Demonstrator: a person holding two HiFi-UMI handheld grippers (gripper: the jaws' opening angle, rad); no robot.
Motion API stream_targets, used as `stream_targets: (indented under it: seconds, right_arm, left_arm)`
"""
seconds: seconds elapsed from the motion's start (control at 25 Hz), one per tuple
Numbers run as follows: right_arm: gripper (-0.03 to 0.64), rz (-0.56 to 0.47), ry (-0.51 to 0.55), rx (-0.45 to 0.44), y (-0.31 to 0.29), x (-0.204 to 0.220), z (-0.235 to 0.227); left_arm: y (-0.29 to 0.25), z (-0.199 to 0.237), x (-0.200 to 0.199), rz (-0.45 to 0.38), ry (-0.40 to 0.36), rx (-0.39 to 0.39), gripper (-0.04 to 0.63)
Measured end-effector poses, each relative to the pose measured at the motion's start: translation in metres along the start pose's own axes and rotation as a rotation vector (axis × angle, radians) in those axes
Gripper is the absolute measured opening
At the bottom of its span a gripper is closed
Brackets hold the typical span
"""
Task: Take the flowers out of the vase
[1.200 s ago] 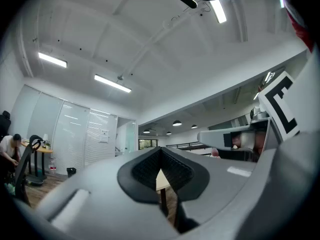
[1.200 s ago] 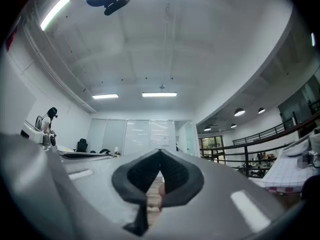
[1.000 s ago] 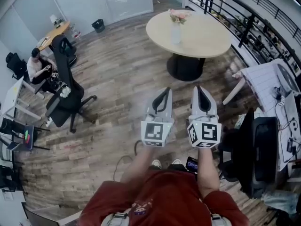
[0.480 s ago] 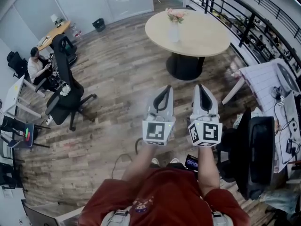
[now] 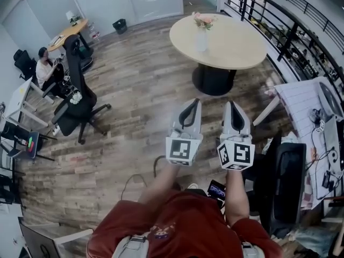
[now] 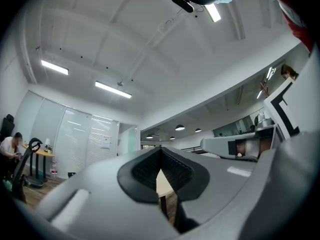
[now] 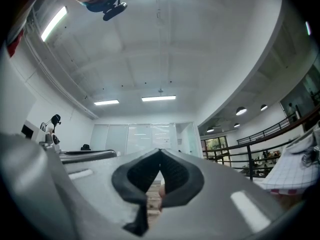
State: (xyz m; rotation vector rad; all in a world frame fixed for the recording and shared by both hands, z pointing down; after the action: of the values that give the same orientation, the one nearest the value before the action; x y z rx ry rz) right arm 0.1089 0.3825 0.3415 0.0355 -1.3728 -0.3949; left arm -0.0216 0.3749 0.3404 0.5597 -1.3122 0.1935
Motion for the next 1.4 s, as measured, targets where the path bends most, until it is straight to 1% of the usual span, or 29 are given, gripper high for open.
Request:
stream_targets:
  seconds: [0.12,0.24,0.44,0.56,0.72,1.0,1.28,1.4]
  right_arm:
    - [0.003,0.001,-0.009,-0.002,0.001,0.004,-0.007]
    - [0.002,0.0,-0.017,-0.003,0.001,0.007,-0.011]
    - [0.003,0.006,-0.011,-0.003,-0.008,0.012,-0.015]
    - [0.003,0.009,-0.002,-0.003,-0.019,0.017,-0.017]
    - [0.003,0.019,0.012,-0.016,-0.04,0.028,-0.017]
    - [0.002,0.04,0.008,-0.023,-0.092,0.051,-0.018]
    - [0.002,0.057,0.016,-0.031,-0.156,0.074,-0.019]
    - [0.002,0.062,0.004,-0.024,-0.185,0.083,-0.018]
  left_arm:
    - [-0.005,-0.008,0.006,0.004,-0.005,0.004,0.005]
    - [-0.01,-0.012,0.008,0.006,0.006,0.009,0.005]
    - [-0.019,-0.008,0.011,0.006,-0.005,0.011,0.005]
    - [-0.028,-0.002,0.016,0.002,0.01,0.014,0.005]
    - [-0.044,0.014,0.03,0.008,0.019,0.005,0.005]
    - [-0.084,0.048,0.042,0.027,0.024,-0.003,0.005]
    - [-0.134,0.09,0.059,0.039,0.04,-0.004,0.005]
    - [-0.155,0.113,0.064,0.046,0.042,-0.009,0.005]
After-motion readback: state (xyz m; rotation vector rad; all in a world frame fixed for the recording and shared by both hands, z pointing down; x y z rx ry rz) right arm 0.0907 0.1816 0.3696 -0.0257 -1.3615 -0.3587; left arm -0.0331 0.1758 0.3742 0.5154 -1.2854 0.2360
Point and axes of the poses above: the fingertips, and each gripper's own axes: y backward along the fingers, z to its left, x out of its underside, the point moved 3 cm from there along y, backward along the fingers, and after that the axes turned 15 degrees about y, right-handed, at the moved point
